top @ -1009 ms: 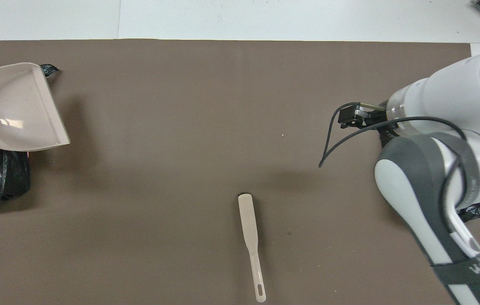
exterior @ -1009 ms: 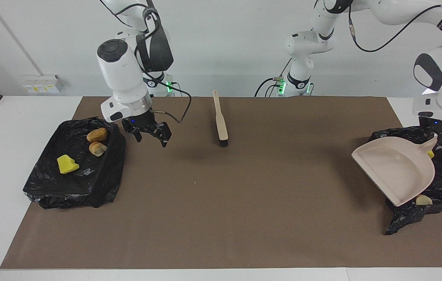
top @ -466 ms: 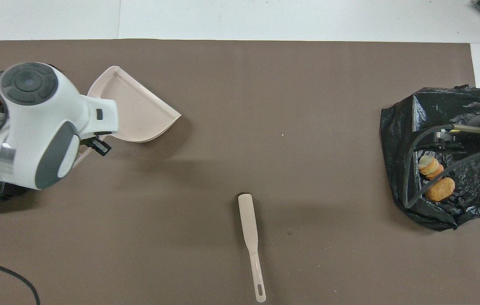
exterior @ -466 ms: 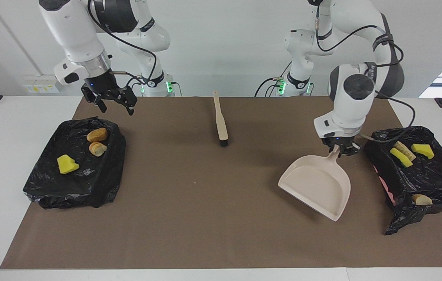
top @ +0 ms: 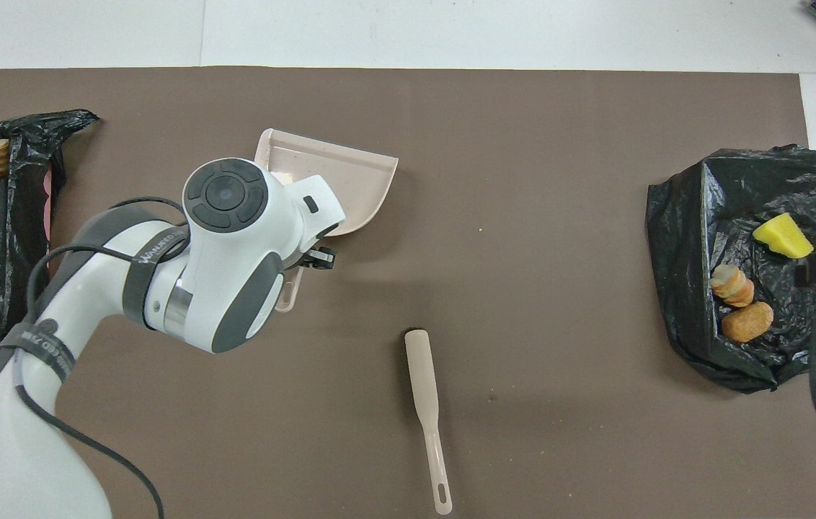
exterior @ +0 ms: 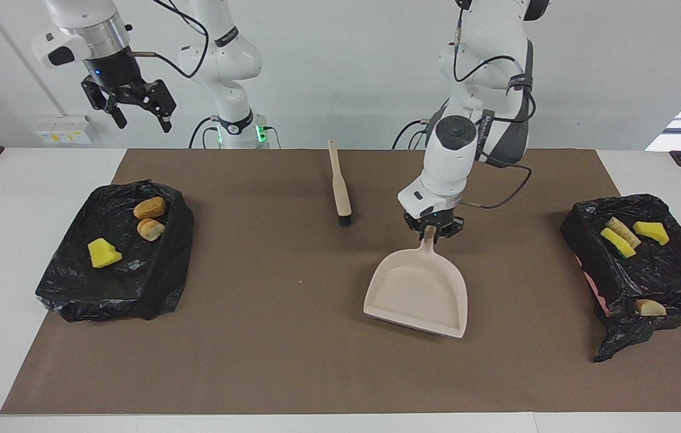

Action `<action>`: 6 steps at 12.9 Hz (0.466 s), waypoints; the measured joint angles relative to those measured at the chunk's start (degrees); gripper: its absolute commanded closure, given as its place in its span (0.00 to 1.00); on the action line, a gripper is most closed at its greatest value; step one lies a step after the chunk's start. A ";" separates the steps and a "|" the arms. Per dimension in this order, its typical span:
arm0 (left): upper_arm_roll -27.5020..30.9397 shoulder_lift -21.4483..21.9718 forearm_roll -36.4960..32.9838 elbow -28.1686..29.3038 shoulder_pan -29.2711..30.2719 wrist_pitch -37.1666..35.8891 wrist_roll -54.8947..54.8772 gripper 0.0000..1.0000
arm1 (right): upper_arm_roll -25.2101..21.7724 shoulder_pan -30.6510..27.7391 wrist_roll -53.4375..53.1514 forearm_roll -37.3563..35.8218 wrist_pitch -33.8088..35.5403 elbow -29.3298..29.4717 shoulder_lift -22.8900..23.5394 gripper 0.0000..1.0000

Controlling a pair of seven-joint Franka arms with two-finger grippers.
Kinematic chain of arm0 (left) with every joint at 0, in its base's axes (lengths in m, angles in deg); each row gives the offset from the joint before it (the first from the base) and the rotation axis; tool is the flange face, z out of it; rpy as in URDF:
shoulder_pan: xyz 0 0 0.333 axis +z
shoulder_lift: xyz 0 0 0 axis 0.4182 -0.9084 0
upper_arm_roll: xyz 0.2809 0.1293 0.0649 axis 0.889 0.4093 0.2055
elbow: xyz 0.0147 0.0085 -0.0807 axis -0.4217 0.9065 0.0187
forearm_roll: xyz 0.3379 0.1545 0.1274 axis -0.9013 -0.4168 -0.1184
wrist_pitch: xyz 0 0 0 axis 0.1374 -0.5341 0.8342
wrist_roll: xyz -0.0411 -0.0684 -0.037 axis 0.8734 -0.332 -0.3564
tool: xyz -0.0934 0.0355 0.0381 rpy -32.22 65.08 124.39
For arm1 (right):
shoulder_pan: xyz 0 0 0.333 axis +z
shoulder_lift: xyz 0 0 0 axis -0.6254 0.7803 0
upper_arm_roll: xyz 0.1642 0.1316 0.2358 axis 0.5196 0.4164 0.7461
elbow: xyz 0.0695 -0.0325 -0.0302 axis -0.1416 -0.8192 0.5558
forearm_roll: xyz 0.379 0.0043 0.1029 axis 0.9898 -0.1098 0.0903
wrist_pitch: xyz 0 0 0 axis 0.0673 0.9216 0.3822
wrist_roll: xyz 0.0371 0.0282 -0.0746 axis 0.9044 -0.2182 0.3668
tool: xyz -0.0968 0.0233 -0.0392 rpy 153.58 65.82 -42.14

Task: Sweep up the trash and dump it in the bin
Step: 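Set the dustpan down on the mat with the left gripper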

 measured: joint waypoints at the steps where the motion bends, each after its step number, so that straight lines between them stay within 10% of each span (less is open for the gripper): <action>1: 0.03 -1.62 1.29 -1.70 -0.95 0.59 3.83 1.00 | -0.16 0.00 0.70 -0.02 0.01 -0.15 0.17 0.00; 6: 0.05 -14.25 1.98 -15.63 -5.68 0.42 13.37 1.00 | -0.51 -0.41 1.28 -0.27 0.59 -0.15 1.17 0.00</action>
